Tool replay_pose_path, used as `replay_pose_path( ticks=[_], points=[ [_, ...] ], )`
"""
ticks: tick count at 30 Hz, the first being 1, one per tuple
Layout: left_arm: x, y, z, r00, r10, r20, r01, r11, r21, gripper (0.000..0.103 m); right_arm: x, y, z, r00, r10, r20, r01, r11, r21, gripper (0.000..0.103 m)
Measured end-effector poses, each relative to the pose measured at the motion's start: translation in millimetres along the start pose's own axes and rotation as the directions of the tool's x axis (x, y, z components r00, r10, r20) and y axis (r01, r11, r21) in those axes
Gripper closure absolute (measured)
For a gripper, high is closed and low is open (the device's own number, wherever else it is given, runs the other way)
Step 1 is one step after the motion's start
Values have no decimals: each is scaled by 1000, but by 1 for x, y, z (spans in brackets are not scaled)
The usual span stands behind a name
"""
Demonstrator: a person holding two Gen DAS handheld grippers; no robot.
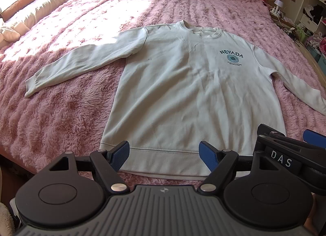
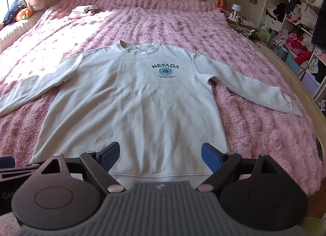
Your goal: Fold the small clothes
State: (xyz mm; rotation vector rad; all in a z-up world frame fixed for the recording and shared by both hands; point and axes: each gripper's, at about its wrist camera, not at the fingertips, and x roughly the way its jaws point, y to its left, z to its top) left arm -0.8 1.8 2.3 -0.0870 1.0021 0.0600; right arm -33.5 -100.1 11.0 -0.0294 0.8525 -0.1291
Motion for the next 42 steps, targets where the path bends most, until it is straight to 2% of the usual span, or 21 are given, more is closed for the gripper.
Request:
replay_pose_path(
  ticks=[42],
  points=[
    [7, -3, -1, 1000, 7, -17, -6, 1000, 8, 12, 6, 2, -2, 1000, -1, -18, 1, 1000, -6, 20]
  ],
)
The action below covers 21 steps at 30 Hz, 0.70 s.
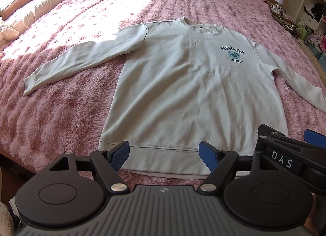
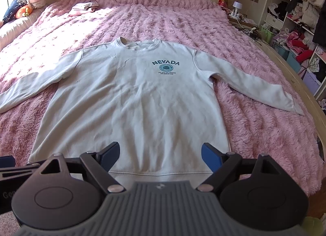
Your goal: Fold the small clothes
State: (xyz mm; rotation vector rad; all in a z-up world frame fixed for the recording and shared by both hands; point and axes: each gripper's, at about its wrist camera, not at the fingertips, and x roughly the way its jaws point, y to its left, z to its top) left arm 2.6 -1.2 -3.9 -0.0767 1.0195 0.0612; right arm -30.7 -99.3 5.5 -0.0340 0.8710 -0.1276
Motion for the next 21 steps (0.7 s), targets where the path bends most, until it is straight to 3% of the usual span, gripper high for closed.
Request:
replay_pose_path(
  ticks=[11, 14, 17, 19, 21],
  points=[
    [4, 2, 3, 1000, -7, 5, 7, 1000, -4, 12, 5, -1, 0, 1000, 19, 18, -19, 1000, 0, 20],
    [5, 4, 7, 995, -87, 39, 88, 996, -26, 13, 5, -7, 2, 998, 23, 61, -24, 1000, 12, 20],
    [8, 3, 14, 977, -200, 72, 203, 978, -45, 13, 8, -25, 6, 994, 65, 88, -70, 996, 63, 20],
    [14, -1, 21, 951, -292, 104, 299, 952, -59, 13, 11, -42, 9, 991, 64, 121, -77, 991, 113, 21],
    [22, -11, 28, 927, -356, 121, 364, 930, -47, 13, 14, -60, 12, 989, -1, 151, -26, 984, 175, 20]
  ],
)
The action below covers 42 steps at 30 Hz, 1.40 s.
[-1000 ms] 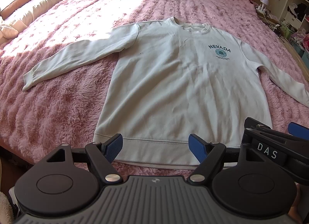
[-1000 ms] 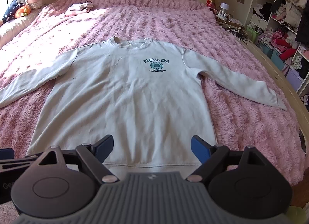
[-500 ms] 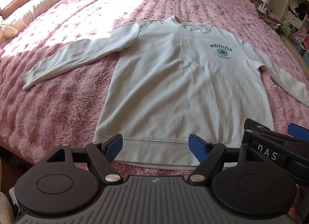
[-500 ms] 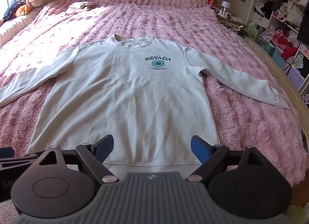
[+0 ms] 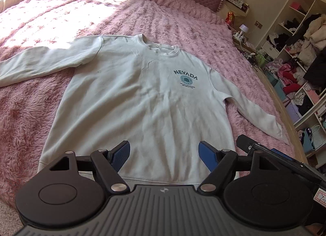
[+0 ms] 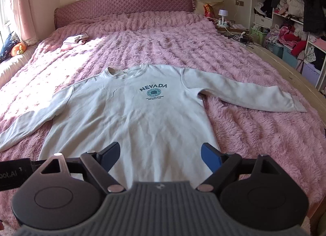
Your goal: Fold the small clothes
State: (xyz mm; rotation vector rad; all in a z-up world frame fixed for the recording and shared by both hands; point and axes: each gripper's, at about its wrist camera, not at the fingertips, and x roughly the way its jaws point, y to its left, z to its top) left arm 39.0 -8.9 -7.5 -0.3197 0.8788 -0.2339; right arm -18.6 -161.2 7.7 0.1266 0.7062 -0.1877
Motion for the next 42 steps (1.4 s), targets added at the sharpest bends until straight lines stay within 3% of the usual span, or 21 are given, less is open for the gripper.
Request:
replay_pose_path(
  ticks=[5, 8, 11, 14, 17, 21, 23, 26, 28, 31, 33, 37, 38, 40, 42],
  points=[
    [44, -29, 18, 992, -116, -42, 117, 992, 44, 13, 22, -67, 18, 995, -66, 70, 56, 989, 136, 20],
    [77, -49, 29, 980, -177, -90, 185, 980, 79, 13, 37, -111, 25, 974, -148, 171, 118, 977, 176, 20],
    [108, -69, 41, 963, -256, -79, 262, 961, 90, 13, 62, -158, 36, 960, -215, 179, 174, 960, 221, 20],
    [142, -88, 57, 953, -292, -81, 297, 952, 71, 13, 85, -216, 39, 918, -315, 239, 221, 911, 348, 21],
    [181, -104, 70, 946, -311, -88, 317, 946, 71, 13, 111, -265, 46, 879, -423, 220, 297, 846, 442, 21],
    [230, -128, 84, 938, -340, -72, 346, 933, 101, 13, 153, -330, 48, 862, -471, 186, 310, 781, 543, 21],
    [251, -140, 88, 933, -351, -80, 359, 924, 130, 13, 173, -352, 50, 863, -481, 155, 321, 758, 568, 22],
    [284, -155, 92, 912, -396, -104, 407, 905, 121, 13, 203, -376, 52, 870, -477, 124, 327, 748, 578, 38],
    [304, -161, 91, 897, -423, -124, 435, 895, 95, 13, 222, -390, 52, 873, -484, 54, 353, 706, 614, 55],
    [326, -169, 84, 883, -443, -156, 457, 887, 66, 13, 239, -407, 44, 889, -457, 16, 321, 648, 691, 55],
    [337, -174, 81, 880, -439, -181, 457, 887, 70, 13, 246, -413, 40, 885, -466, 18, 313, 623, 717, 55],
    [356, -179, 71, 870, -433, -236, 461, 884, 77, 13, 245, -415, 37, 883, -463, 74, 261, 617, 742, 56],
    [360, -179, 67, 870, -428, -245, 457, 886, 75, 13, 248, -417, 37, 885, -457, 86, 244, 614, 750, 60],
    [363, -178, 63, 870, -424, -252, 454, 888, 75, 13, 251, -420, 37, 887, -454, 82, 233, 595, 769, 86],
    [366, -177, 62, 871, -421, -253, 453, 888, 82, 13, 249, -424, 37, 893, -440, 92, 205, 580, 789, 95]
  ],
)
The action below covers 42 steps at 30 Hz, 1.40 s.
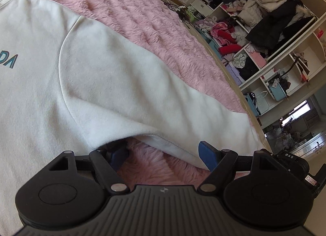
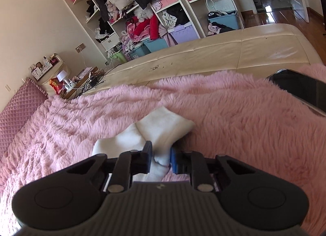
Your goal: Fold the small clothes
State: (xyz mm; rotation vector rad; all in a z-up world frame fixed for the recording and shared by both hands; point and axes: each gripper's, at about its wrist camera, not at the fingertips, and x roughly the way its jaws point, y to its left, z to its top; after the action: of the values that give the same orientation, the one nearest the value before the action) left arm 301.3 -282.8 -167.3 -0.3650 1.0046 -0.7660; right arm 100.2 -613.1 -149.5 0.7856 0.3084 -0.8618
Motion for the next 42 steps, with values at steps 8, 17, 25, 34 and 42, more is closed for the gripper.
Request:
replay_pose_path(
  ticks=[8, 17, 25, 34, 42],
  points=[
    [-9, 4, 10, 998, -52, 21, 53, 998, -17, 12, -15, 21, 10, 997, 75, 36, -76, 997, 6, 101],
    [-119, 30, 18, 980, -45, 193, 49, 999, -14, 12, -74, 154, 5, 920, 387, 56, -378, 916, -133, 101],
    [-243, 110, 10, 921, 113, 372, -43, 981, -191, 12, -149, 301, -91, 741, 665, -92, -664, 705, -248, 101],
    [-357, 205, -32, 814, 322, 483, -108, 902, -418, 12, -210, 404, -301, 542, 709, -451, -840, 454, -296, 101],
    [-370, 265, -60, 800, 374, 469, -90, 848, -523, 12, -201, 407, -453, 512, 549, -661, -857, 379, -349, 72]
  ],
)
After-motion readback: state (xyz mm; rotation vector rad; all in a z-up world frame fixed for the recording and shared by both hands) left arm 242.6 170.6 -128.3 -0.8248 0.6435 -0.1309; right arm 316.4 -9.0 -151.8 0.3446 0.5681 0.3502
